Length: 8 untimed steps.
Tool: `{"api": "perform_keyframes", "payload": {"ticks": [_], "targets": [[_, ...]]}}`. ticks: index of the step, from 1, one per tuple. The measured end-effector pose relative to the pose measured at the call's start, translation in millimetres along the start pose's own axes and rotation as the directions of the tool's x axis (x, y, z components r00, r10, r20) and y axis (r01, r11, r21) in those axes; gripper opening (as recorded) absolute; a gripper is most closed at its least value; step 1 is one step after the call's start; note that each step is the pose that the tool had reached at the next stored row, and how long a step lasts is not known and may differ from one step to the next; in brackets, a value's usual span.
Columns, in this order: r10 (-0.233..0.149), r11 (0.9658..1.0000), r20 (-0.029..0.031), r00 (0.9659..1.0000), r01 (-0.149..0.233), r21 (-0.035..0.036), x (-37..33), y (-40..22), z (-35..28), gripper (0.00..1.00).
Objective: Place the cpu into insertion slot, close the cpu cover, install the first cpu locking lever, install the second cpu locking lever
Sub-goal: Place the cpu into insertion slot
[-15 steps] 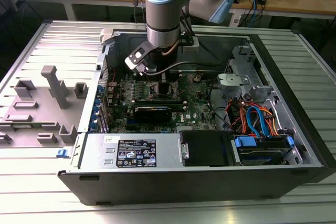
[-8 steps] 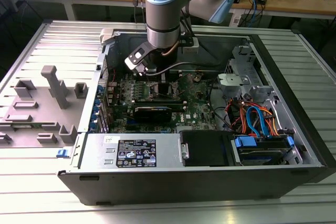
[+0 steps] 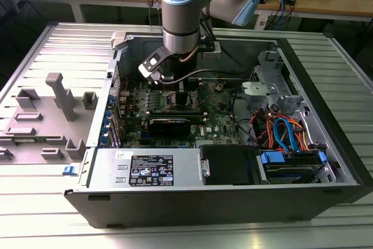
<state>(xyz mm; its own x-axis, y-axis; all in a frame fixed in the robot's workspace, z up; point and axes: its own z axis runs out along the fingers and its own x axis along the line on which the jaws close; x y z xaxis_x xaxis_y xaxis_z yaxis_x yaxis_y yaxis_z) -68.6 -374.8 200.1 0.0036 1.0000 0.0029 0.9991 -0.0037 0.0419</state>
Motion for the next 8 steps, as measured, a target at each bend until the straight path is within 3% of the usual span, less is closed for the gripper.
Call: {"api": "perform_keyframes", "payload": {"ticks": [8], "targets": [[0.004,1.0000,0.0008,1.0000,-0.004,0.0003,-0.5,-0.2,2.2,0.54]]}}
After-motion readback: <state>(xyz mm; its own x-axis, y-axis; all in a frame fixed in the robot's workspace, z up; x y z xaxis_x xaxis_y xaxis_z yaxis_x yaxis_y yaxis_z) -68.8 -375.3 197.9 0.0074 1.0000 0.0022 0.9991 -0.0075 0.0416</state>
